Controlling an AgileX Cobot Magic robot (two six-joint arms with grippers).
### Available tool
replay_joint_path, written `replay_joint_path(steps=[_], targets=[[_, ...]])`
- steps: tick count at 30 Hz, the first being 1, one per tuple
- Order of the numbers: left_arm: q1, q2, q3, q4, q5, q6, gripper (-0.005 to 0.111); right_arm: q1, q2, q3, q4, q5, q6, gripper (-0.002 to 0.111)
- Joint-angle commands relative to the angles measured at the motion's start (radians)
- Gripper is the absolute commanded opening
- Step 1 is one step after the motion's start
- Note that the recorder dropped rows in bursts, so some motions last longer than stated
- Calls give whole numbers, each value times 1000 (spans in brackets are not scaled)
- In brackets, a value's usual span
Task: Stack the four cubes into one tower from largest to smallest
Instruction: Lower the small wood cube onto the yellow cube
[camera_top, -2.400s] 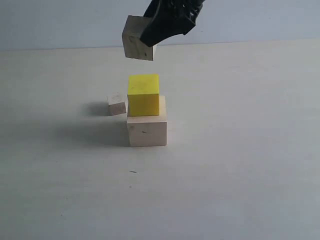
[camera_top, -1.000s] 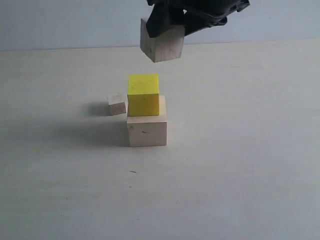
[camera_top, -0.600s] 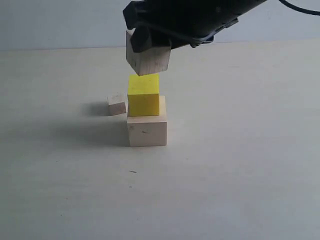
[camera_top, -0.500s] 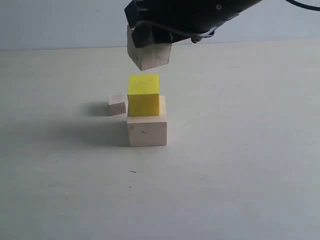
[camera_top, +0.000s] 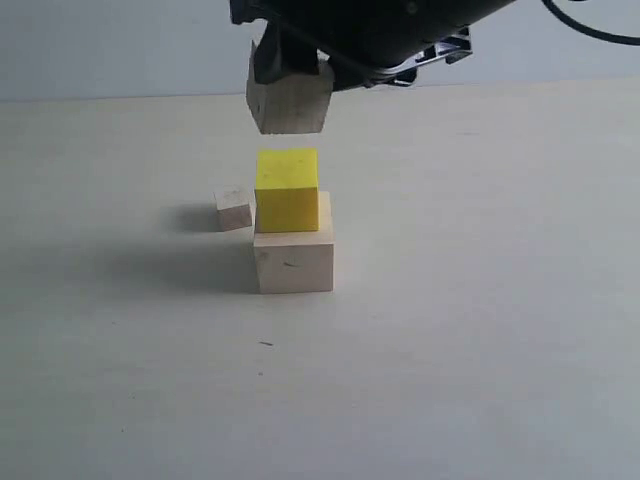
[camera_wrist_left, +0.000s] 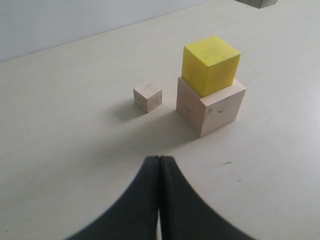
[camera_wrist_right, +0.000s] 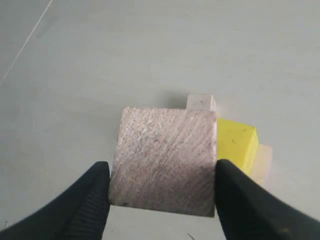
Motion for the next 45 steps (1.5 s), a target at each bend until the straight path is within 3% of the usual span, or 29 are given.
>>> replay_joint_path(steps=[1, 6, 18, 25, 45], targets=[[0, -4, -1, -18, -16, 1, 0, 55, 32, 1, -201, -37, 213, 0], [0, -4, -1, -20, -16, 1, 0, 72, 78, 1, -421, -17, 460, 0], [0, -4, -1, -29, -22, 1, 0, 120, 118, 1, -457, -43, 496, 0], [0, -4, -1, -29, -28, 1, 0, 142, 123, 1, -776, -27, 779, 0], [0, -4, -1, -37, -34, 1, 0, 183, 185, 1, -866, -38, 909, 0]])
